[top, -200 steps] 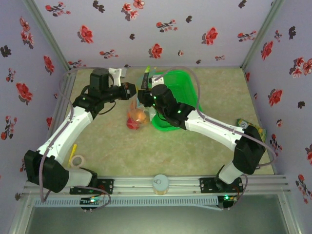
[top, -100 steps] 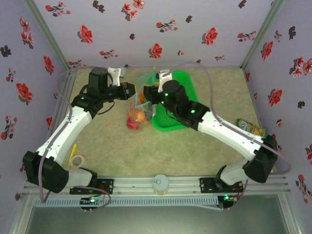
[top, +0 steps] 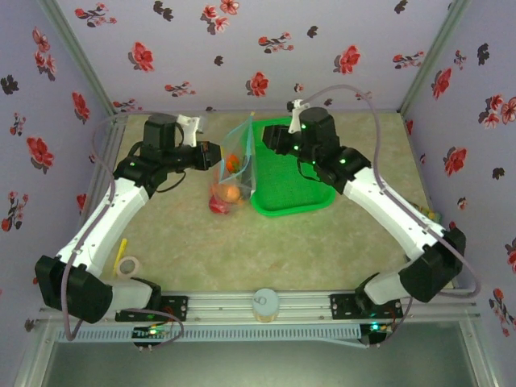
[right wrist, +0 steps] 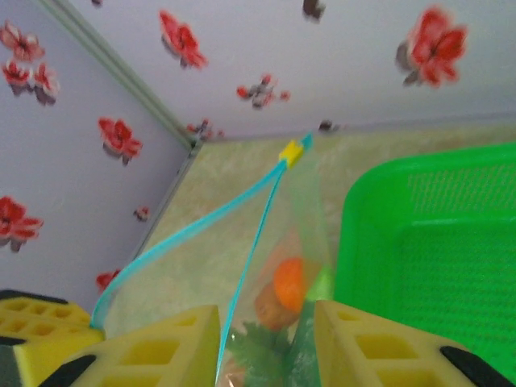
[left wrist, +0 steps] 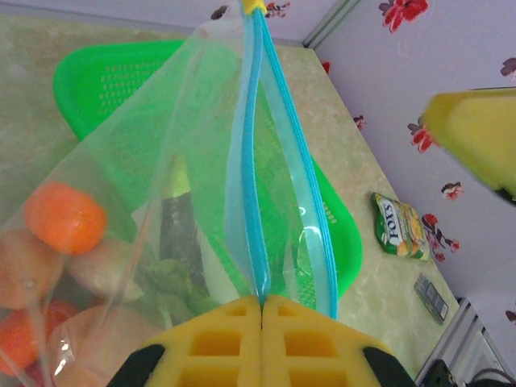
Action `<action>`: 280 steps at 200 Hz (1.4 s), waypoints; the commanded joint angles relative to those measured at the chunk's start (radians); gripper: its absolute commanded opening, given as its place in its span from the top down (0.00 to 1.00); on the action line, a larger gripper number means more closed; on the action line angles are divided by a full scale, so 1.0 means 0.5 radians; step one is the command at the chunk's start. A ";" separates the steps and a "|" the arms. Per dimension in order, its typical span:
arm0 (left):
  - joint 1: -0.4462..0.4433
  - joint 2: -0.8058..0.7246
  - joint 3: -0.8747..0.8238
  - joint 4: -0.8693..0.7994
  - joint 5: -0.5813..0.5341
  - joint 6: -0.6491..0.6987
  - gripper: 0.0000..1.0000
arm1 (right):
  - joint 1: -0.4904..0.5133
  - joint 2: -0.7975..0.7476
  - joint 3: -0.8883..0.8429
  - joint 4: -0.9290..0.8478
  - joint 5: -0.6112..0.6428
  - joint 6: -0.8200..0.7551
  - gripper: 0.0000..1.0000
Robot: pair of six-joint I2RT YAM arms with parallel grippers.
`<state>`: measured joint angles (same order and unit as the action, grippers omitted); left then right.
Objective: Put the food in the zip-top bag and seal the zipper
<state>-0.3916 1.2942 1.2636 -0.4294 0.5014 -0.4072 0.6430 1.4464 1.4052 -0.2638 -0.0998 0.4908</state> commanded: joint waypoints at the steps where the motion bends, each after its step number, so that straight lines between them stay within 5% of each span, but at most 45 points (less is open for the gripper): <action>1: 0.016 -0.024 0.074 -0.084 0.076 0.078 1.00 | -0.007 0.090 0.070 -0.006 -0.276 0.092 0.62; 138: 0.015 0.020 0.062 -0.117 0.132 0.106 0.94 | -0.007 0.424 0.235 0.179 -0.623 0.283 0.88; 202: -0.008 0.023 0.064 -0.160 0.183 0.159 0.83 | -0.001 0.454 0.239 0.406 -0.716 0.443 0.89; 218: -0.031 0.027 0.071 -0.176 0.190 0.186 0.74 | 0.001 0.484 0.257 0.435 -0.730 0.475 0.89; 280: -0.131 0.068 0.159 -0.333 0.198 0.326 0.71 | 0.044 0.576 0.358 0.425 -0.715 0.491 0.90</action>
<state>-0.4408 1.3174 1.3033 -0.5407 0.5705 -0.3012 0.6529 1.7176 1.5288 -0.0864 -0.4458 0.7193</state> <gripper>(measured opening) 0.292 0.107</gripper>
